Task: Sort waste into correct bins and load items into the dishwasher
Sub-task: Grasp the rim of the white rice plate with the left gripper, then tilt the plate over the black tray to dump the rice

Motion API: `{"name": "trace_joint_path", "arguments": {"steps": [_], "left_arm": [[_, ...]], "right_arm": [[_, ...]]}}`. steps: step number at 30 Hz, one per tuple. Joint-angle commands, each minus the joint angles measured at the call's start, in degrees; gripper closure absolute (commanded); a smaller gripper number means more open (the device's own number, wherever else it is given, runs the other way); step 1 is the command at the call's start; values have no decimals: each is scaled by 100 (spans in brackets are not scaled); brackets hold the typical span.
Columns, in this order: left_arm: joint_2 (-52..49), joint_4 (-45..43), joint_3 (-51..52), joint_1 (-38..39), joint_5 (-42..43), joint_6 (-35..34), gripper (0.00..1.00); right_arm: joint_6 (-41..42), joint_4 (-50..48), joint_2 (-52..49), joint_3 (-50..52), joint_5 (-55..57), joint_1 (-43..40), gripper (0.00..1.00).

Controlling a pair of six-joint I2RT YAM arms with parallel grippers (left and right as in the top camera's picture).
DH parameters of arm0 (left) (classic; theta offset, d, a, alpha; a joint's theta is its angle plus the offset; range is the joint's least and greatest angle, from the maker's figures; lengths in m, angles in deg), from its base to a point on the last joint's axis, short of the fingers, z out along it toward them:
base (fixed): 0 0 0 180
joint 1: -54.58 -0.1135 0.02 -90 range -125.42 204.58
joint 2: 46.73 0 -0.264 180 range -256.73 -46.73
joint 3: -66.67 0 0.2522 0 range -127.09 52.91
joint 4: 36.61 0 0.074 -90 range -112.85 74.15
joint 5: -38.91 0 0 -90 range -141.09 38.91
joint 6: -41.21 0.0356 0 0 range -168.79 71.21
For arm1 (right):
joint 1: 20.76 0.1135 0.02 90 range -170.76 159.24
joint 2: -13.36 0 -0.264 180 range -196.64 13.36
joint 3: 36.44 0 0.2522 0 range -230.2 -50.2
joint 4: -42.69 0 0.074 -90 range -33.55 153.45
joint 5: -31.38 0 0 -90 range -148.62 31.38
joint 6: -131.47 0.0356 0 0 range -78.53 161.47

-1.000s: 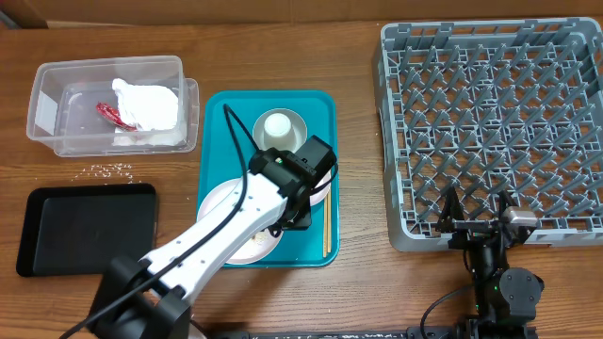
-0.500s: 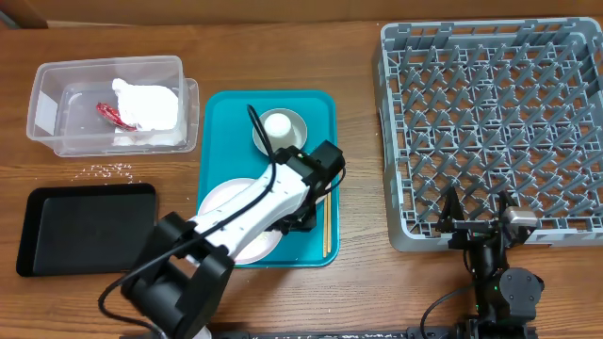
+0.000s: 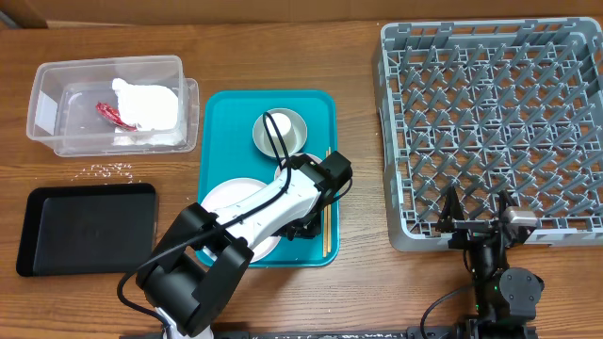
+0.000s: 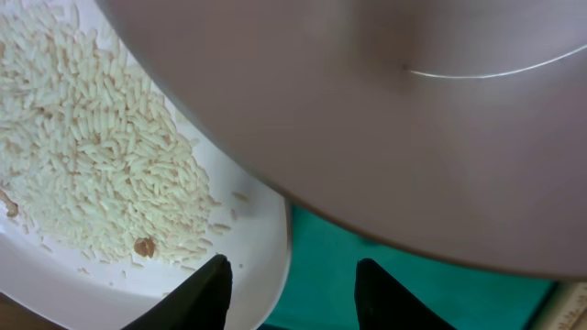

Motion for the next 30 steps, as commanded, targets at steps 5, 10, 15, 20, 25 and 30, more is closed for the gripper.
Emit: {"name": "trace_joint_path", "arguments": {"steps": [5, 10, 15, 20, 25, 30], "left_arm": [[-63, -201, 293, -22, -179, 52, 58], [-63, -236, 365, -22, -181, 50, 62], [-63, -236, 365, -22, -179, 48, 71], [-61, -184, 352, -20, -212, 50, 83], [-61, 68, 229, -20, -387, 48, 83], [-61, 367, 20, -20, -551, 46, 96]], "right_arm": [[-20, -35, 52, 59, 26, 11, 0], [-20, -35, 52, 59, 26, 11, 0], [-20, -35, 52, 59, 26, 11, 0], [-20, -35, 52, 59, 26, 11, 0], [-20, -35, 52, 59, 26, 11, 0], [-20, -35, 52, 59, 26, 11, 0]]}}
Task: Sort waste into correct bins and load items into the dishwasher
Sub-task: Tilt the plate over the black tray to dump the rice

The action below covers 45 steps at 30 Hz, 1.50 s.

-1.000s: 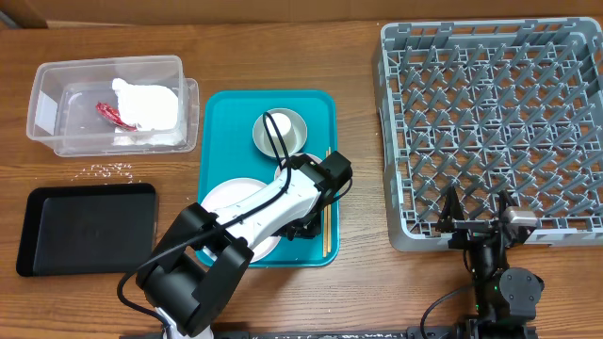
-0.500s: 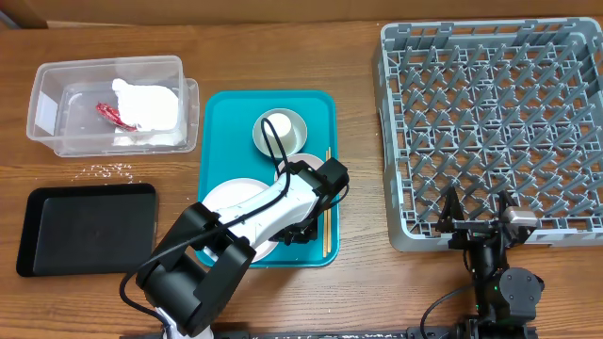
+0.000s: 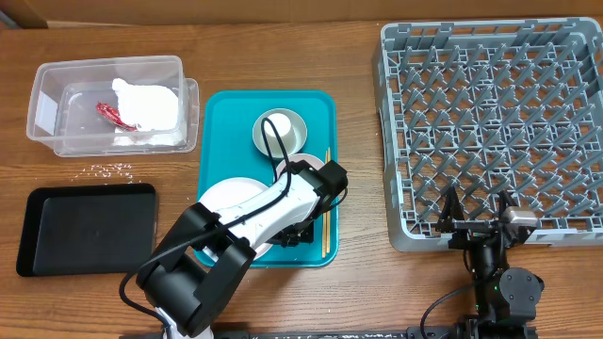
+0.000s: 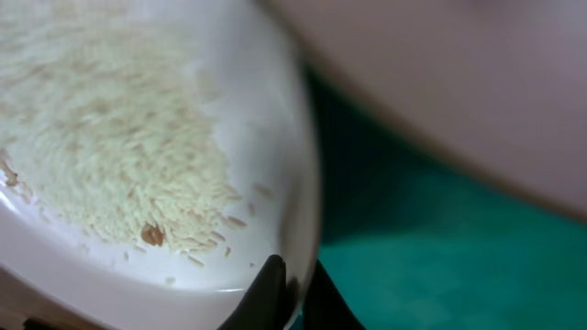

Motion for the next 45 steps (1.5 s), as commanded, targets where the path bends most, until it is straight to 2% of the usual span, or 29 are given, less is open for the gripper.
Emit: {"name": "trace_joint_path", "arguments": {"steps": [1, 14, 22, 27, 35, 40, 45], "left_arm": [[-61, 138, -254, -20, -315, -9, 96], [-61, 564, -664, 11, -433, -50, 96], [-61, 1746, -1502, -37, -1217, -310, 96], [-61, 2245, -2063, -205, -1294, -306, 96], [-46, 3010, -2959, -925, -1390, -304, 96], [136, 3073, -3314, -1624, -1373, -216, 95], [420, 2900, -3353, -2518, -929, 437, 95]], "right_arm": [[-22, -33, 52, 59, 28, 11, 0], [-22, -33, 52, 59, 28, 11, 0], [-22, -33, 52, 59, 28, 11, 0], [-22, -33, 52, 59, 28, 11, 0], [-22, -33, 52, 59, 28, 11, 0], [-22, -33, 52, 59, 28, 11, 0], [-22, -33, 52, 59, 28, 11, 0]]}}
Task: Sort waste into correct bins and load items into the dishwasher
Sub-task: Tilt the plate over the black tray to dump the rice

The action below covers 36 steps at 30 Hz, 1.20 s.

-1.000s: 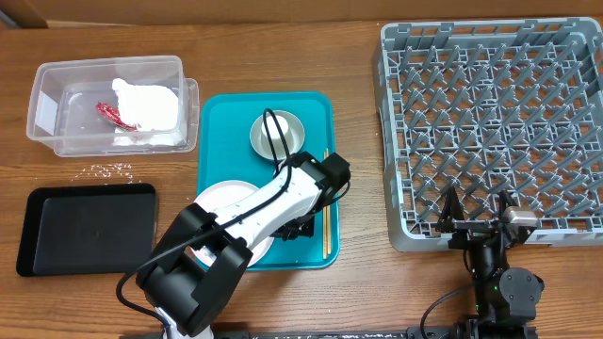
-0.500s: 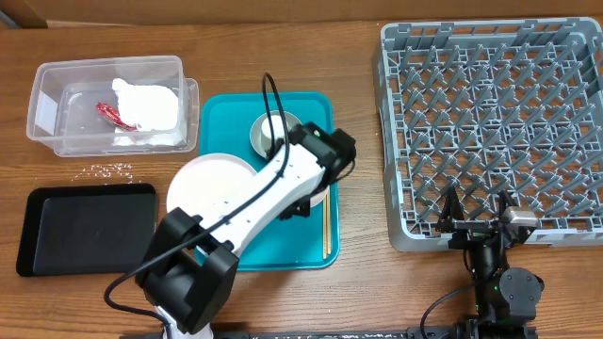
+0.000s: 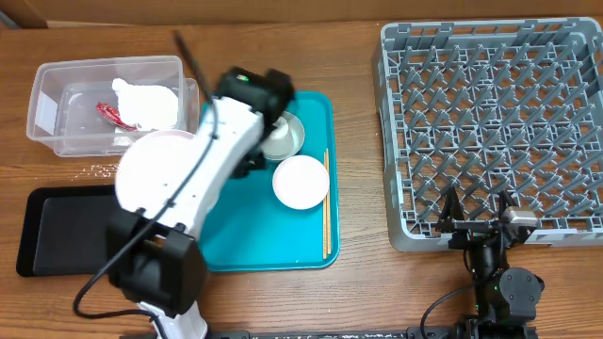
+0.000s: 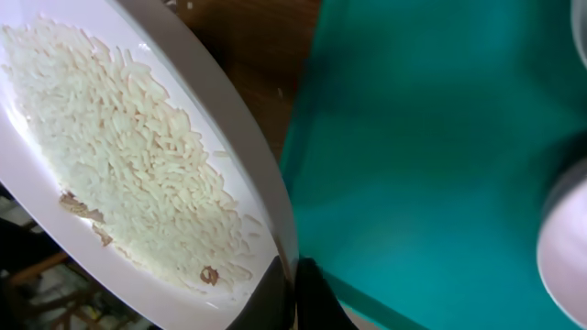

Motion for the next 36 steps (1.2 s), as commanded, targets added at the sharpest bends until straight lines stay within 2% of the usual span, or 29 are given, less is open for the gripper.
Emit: {"name": "trace_joint_path", "arguments": {"steps": [1, 4, 11, 24, 28, 36], "left_arm": [[411, -94, -175, -686, 271, 588, 95], [527, -282, -175, -1307, 697, 942, 96], [592, -739, -175, -2942, 2350, 1915, 96], [592, -800, -155, -5536, 4833, 2922, 96], [586, -841, -98, -6087, 5722, 3298, 96], [584, -807, -63, -6645, 6754, 3821, 96]], "right_arm": [[-20, -35, 52, 59, 28, 11, 0], [-20, -35, 52, 59, 28, 11, 0], [-20, -35, 52, 59, 28, 11, 0], [-20, -35, 52, 59, 28, 11, 0], [-20, -35, 52, 59, 28, 11, 0], [-20, -35, 52, 59, 28, 11, 0]]}}
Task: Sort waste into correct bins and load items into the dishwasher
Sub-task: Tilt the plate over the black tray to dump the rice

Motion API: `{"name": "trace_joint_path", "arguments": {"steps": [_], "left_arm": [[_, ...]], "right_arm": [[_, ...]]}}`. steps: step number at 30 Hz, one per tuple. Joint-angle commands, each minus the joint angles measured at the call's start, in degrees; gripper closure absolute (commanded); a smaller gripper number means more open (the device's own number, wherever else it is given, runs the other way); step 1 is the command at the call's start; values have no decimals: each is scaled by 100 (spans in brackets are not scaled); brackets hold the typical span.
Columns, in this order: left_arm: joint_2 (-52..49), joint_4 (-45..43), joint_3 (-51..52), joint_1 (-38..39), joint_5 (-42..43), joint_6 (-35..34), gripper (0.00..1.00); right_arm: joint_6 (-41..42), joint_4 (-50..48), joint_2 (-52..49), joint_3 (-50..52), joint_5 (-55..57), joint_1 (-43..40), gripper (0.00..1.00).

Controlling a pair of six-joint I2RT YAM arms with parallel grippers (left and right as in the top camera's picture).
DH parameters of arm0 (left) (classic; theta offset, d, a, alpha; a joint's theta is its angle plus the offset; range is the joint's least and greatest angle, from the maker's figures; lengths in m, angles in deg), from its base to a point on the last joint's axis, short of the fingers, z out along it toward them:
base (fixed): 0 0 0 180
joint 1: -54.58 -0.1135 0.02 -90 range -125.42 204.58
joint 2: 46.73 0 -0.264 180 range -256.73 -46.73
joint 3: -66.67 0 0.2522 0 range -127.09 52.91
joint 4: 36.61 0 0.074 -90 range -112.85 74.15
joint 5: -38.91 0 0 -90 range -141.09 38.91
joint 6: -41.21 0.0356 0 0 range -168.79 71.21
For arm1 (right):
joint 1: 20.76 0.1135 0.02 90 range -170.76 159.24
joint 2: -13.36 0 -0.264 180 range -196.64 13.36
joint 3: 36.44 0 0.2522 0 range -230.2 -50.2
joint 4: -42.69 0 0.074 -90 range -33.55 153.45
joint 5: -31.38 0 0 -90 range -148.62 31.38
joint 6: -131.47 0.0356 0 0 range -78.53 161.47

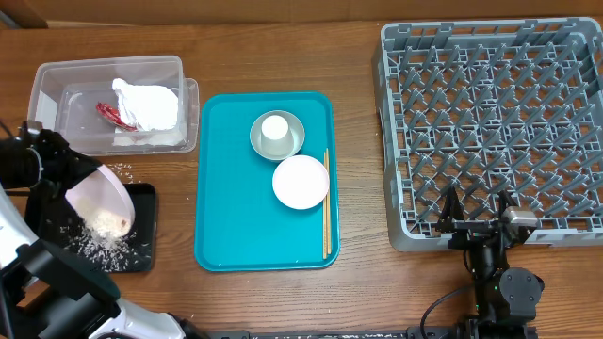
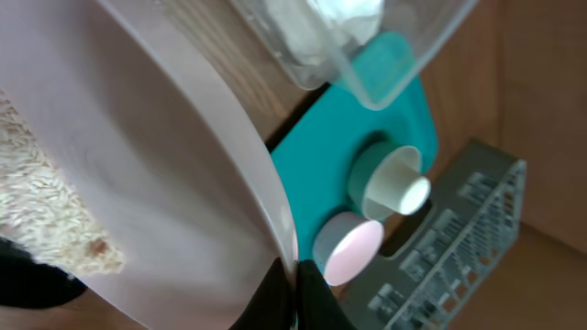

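Note:
My left gripper [image 2: 295,275] is shut on the rim of a white plate [image 1: 102,200]. It holds the plate tilted over the black tray [image 1: 143,215] at the table's left. Rice [image 1: 94,247] lies scattered on that tray, and a clump of rice [image 2: 37,206] still clings to the plate. On the teal tray [image 1: 226,217] stand a metal bowl with a white cup [image 1: 276,129] in it, a small white bowl [image 1: 301,182] and chopsticks [image 1: 326,202]. My right gripper [image 1: 477,209] rests open by the front edge of the grey dish rack [image 1: 495,113].
A clear plastic bin [image 1: 57,104] at the back left holds white tissue [image 1: 149,104] and a red wrapper. A few rice grains lie on the wood between the bin and the black tray.
The left gripper has carried the plate from beside the clear bin to the far left. The plate now tilts over the black tray, and rice lies on that tray.
First my left gripper stood open around the rim of the rice plate on the teal tray. Then it was shut on the rim. Later the plate was off the tray, near the clear bin. Now it tilts over the black tray, rice spilled there. The right arm stayed still.

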Motion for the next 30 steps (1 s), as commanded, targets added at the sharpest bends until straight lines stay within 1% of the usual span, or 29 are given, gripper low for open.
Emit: {"name": "trace_joint_path", "arguments": {"steps": [1, 5, 7, 9, 10, 11, 14, 18, 20, 22, 24, 27, 30], "left_arm": [[184, 20, -28, -245, 791, 428, 96], [184, 116, -26, -715, 1139, 621, 96], [184, 323, -26, -955, 1399, 693, 96], [184, 638, -26, -1143, 1742, 981, 96], [184, 719, -26, -1257, 1947, 1235, 96], [181, 695, -26, -1325, 1991, 1303, 96], [149, 684, -24, -1517, 2133, 1303, 96], [144, 728, 7, -1589, 2382, 1554, 96], [140, 588, 7, -1587, 2389, 1537, 96], [140, 671, 9, -1587, 2524, 1578, 96], [140, 610, 9, -1587, 2625, 1744, 96], [74, 686, 9, -1593, 2590, 1676, 96], [13, 667, 11, -1593, 2549, 1788, 96]], "right_arm": [[-20, -37, 52, 59, 28, 11, 0], [-20, -37, 52, 59, 28, 11, 0], [-20, -37, 52, 59, 28, 11, 0], [-20, -37, 52, 59, 28, 11, 0], [-20, -37, 52, 59, 28, 11, 0], [-20, -37, 52, 59, 28, 11, 0], [-20, -37, 52, 59, 28, 11, 0], [-20, -37, 52, 59, 28, 11, 0], [-20, -37, 52, 59, 28, 11, 0], [-20, -37, 52, 59, 28, 11, 0], [-20, -37, 52, 59, 28, 11, 0], [-20, -37, 52, 59, 28, 11, 0], [-20, -37, 52, 59, 28, 11, 0]]}}
